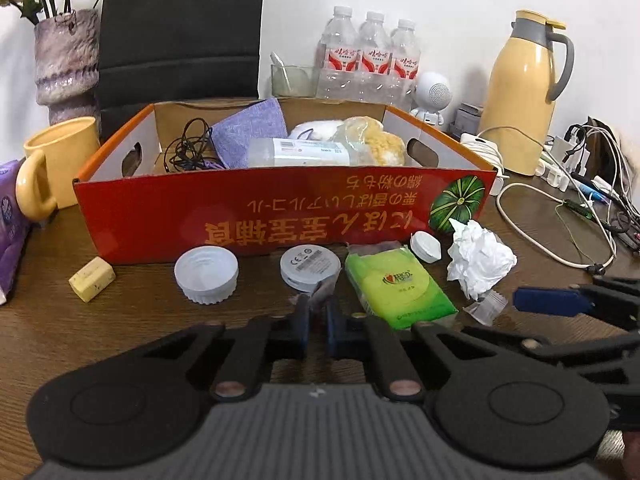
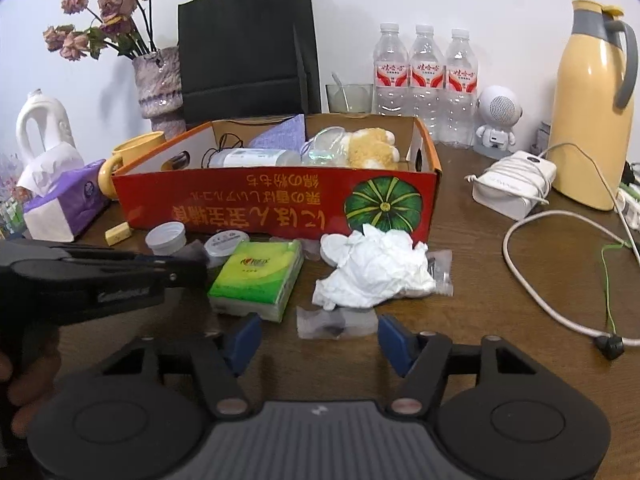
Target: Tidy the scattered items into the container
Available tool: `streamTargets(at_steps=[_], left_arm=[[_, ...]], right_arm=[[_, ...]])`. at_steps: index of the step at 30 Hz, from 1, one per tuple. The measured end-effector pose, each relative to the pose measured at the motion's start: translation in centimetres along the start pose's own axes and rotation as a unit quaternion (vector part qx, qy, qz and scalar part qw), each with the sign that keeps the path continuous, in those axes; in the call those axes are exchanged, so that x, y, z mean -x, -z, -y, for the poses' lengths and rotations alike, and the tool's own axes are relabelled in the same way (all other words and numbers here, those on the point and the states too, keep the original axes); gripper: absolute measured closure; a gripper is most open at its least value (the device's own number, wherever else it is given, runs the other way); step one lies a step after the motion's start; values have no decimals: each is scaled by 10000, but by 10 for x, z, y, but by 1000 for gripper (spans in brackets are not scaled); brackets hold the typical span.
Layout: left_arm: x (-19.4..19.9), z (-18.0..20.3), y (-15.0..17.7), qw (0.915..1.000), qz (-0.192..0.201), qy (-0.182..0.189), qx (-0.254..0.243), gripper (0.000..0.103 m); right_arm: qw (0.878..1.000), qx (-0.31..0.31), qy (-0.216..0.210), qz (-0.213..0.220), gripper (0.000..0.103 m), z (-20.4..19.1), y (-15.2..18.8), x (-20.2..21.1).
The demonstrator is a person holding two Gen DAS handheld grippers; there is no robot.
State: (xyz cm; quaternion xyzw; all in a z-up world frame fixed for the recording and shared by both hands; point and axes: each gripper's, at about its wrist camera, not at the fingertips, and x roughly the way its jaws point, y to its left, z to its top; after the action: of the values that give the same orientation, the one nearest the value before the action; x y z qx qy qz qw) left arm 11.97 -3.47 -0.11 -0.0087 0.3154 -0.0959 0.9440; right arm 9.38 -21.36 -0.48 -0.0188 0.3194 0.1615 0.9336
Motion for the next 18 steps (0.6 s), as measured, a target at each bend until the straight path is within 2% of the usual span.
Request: streamTargets(at_steps=[3, 5, 7, 14, 18], left_arm=[[5, 1, -2, 10000, 91, -16, 1, 97], [9, -1, -3, 9999, 140, -27, 44, 97], [15, -4, -3, 9997, 191, -57, 126, 97], [36, -8, -2, 9988, 416, -131, 229, 98], [49, -7, -1, 9983, 541, -83, 207, 98]], right_arm=[[9999, 61, 107, -17, 52, -2, -4, -7], [9998, 108, 168, -38, 65, -4, -4, -10], [9995, 187, 259, -60, 72, -7, -3, -12], [9978, 457, 473, -73, 83, -16, -1, -9], [9979, 484, 417, -102, 88, -20, 3, 1]])
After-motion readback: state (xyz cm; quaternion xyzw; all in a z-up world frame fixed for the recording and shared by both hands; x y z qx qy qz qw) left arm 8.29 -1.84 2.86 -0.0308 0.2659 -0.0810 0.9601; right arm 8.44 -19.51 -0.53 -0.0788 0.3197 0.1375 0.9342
